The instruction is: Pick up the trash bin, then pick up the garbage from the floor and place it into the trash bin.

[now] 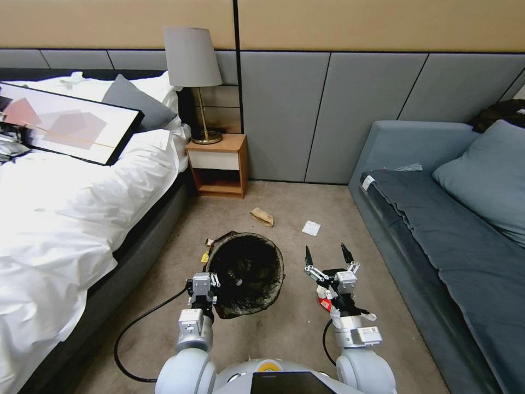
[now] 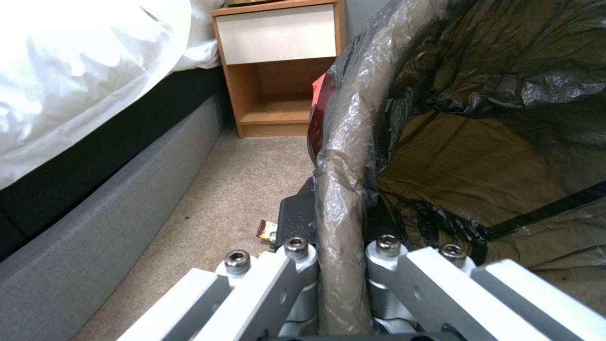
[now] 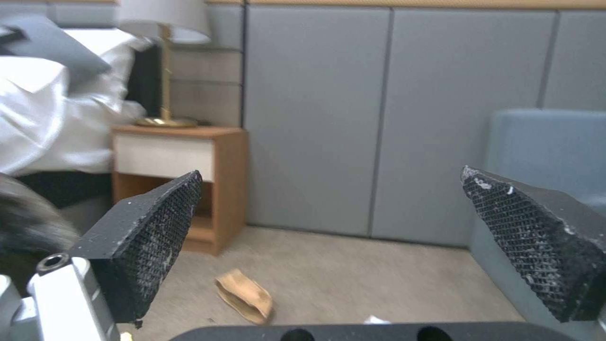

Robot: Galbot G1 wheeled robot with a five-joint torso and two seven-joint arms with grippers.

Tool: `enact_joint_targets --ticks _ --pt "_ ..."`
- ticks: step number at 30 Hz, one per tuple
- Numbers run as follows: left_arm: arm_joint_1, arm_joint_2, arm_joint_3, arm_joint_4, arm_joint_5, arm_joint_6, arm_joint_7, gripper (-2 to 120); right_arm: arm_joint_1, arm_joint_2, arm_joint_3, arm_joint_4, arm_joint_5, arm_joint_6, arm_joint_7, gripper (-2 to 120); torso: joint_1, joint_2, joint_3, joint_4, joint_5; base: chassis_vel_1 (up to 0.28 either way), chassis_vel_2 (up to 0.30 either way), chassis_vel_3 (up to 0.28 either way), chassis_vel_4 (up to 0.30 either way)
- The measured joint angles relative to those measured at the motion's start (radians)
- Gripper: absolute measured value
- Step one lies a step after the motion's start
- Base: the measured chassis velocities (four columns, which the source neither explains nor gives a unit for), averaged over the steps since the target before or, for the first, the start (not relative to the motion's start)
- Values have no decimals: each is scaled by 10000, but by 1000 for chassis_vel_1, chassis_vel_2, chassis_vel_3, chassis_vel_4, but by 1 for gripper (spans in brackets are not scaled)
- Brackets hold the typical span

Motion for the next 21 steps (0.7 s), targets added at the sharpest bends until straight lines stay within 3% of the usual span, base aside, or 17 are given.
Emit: enact_joint_targets --ticks 10,15,21 --pt "20 -11 -5 -4 98 -25 49 1 1279 0 555 -520 796 -2235 608 100 0 0 0 0 0 0 0 0 0" --pt "49 -4 -19 -18 123 -31 85 1 2187 -1 990 -1506 1162 -3175 906 100 1 0 1 2 1 0 0 0 0" --pt "77 32 -43 2 142 -44 82 1 3138 -574 1194 -2930 2000 -4035 1112 100 0 0 1 0 1 0 0 0 0"
